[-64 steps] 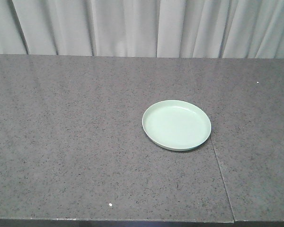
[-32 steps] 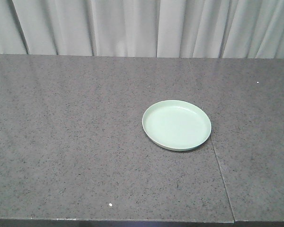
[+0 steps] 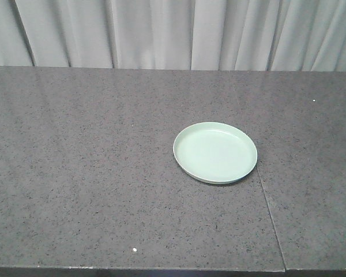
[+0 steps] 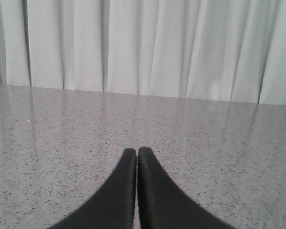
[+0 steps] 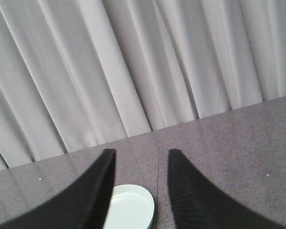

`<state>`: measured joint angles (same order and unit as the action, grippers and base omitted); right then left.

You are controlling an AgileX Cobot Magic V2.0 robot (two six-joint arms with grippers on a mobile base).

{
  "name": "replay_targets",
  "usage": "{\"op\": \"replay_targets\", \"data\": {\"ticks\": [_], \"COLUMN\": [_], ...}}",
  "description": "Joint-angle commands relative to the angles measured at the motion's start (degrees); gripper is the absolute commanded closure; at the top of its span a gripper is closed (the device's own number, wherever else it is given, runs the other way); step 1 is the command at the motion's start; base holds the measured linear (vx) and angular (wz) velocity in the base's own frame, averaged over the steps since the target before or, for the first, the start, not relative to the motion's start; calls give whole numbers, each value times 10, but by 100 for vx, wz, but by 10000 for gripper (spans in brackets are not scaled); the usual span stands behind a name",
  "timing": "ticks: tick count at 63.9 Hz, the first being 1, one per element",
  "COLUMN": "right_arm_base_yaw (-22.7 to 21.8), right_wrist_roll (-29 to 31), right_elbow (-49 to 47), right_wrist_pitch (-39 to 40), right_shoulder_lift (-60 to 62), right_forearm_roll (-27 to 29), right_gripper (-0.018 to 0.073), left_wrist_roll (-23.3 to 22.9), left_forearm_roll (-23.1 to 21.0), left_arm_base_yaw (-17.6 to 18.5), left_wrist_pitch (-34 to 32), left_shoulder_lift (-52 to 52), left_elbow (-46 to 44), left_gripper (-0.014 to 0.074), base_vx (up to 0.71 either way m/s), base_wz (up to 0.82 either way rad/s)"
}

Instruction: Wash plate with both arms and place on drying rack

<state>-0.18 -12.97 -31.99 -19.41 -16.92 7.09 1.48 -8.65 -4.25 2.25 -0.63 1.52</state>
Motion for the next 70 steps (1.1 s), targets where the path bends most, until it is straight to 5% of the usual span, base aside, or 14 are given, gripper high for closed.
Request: {"op": "replay_targets", "data": {"ticks": [1, 8, 18, 34, 47, 57, 70], "right_arm_base_yaw": [-2, -2, -2, -2, 2, 73, 122], "right_wrist_roll": [16, 16, 102, 360, 444, 425, 237], "right_elbow": [-38, -46, -144, -356, -472, -537, -623], "right_wrist_pitch": [55, 114, -13, -200, -296, -291, -302], "right_shoulder_lift": [-50, -87, -181, -377, -538, -649, -780], "right_forearm_roll": [-6, -1, 22, 223, 335, 267, 26], "right_gripper": [36, -78, -43, 27, 33, 33, 33], "left_wrist_roll": [-4, -4, -4, -4, -4, -4, -4], "left_forearm_roll": [-2, -2, -2, -2, -2, -2, -2], "left_arm_base_yaw": [3, 3, 3, 3, 3, 3, 3], "left_wrist_pitch": [-42, -42, -42, -42, -42, -42, -42], "left_shoulder_lift": [-9, -9, -9, -9, -9, -9, -9], "left_elbow": [13, 13, 13, 13, 13, 13, 13], "left_gripper": [602, 602, 602, 602, 602, 602, 602], "base_vx": [0, 0, 0, 0, 0, 0, 0], "base_wz": [0, 0, 0, 0, 0, 0, 0]}}
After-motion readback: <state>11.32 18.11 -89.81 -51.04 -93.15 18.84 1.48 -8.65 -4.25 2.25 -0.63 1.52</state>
